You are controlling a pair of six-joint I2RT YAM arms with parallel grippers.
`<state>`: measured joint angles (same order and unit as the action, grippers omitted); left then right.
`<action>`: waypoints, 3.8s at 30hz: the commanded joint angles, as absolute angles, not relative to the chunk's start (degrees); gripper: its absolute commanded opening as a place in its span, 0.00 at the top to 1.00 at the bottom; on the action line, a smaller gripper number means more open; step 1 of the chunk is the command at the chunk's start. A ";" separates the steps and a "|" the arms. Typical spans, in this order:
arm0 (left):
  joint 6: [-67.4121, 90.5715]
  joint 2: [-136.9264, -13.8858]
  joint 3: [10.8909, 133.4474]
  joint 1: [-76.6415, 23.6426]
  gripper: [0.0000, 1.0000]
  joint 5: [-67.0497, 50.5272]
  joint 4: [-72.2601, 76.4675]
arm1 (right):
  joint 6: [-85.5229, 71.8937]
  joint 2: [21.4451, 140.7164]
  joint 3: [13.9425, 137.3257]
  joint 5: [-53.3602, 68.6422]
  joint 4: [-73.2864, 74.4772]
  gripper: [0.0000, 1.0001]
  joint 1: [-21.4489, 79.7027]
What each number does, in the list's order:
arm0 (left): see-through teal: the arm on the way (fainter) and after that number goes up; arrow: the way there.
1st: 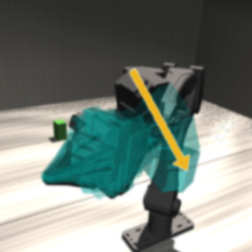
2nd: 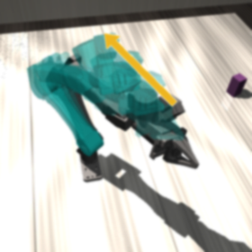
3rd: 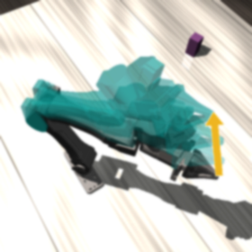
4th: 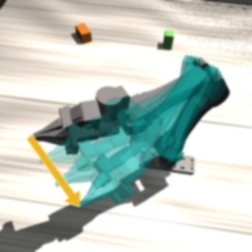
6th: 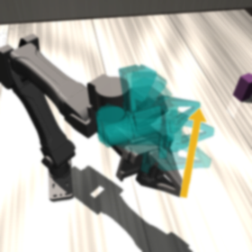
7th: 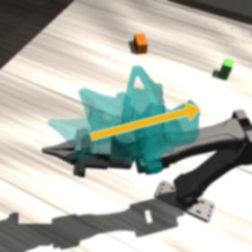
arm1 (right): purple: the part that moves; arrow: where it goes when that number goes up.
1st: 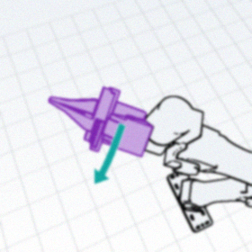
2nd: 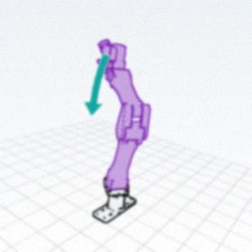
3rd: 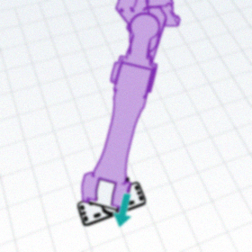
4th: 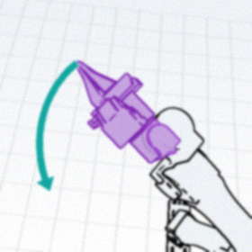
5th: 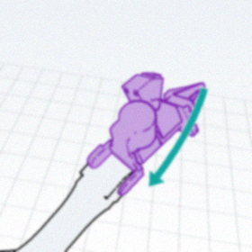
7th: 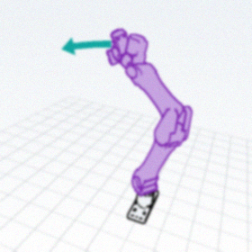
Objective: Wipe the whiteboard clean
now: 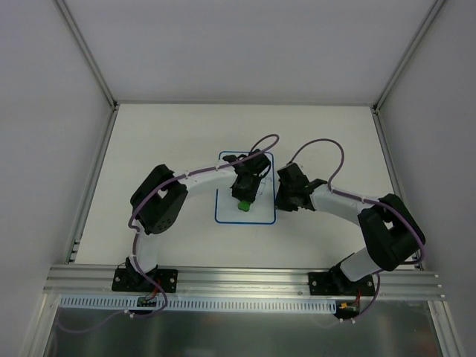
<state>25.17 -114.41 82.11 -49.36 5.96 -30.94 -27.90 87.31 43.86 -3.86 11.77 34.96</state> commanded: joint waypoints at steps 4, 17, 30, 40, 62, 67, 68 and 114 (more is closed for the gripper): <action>28.39 -118.65 87.69 -44.39 1.00 9.40 -36.74 | -27.51 87.62 41.13 -6.42 16.44 1.00 34.63; 31.38 -122.09 94.83 -43.15 0.66 9.31 -36.65 | -26.98 87.28 41.22 -5.89 16.00 0.90 34.63; 30.68 -106.55 95.72 -41.41 0.01 10.54 -36.65 | -21.80 81.83 47.70 -12.47 22.22 0.31 38.67; 28.74 -87.64 75.98 -33.40 0.01 14.32 -36.30 | -19.51 89.64 61.60 -13.89 24.26 0.28 42.89; 34.63 -72.77 47.90 -32.25 0.05 13.27 -27.60 | -22.41 112.76 84.90 -13.80 26.72 0.37 45.26; 34.72 -73.39 47.46 -32.26 0.05 12.57 -26.63 | -22.24 114.52 86.39 -13.71 26.81 0.40 45.26; 34.72 -73.39 47.46 -32.26 0.05 12.48 -26.54 | -22.24 114.78 86.57 -13.71 26.72 0.41 45.26; 34.72 -102.13 61.79 -32.96 0.67 5.27 -20.13 | -20.13 113.38 83.85 -15.38 26.46 0.94 45.09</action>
<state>34.87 -100.64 60.58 -32.32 5.76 -20.25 -20.84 116.66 84.62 -13.89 25.28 44.93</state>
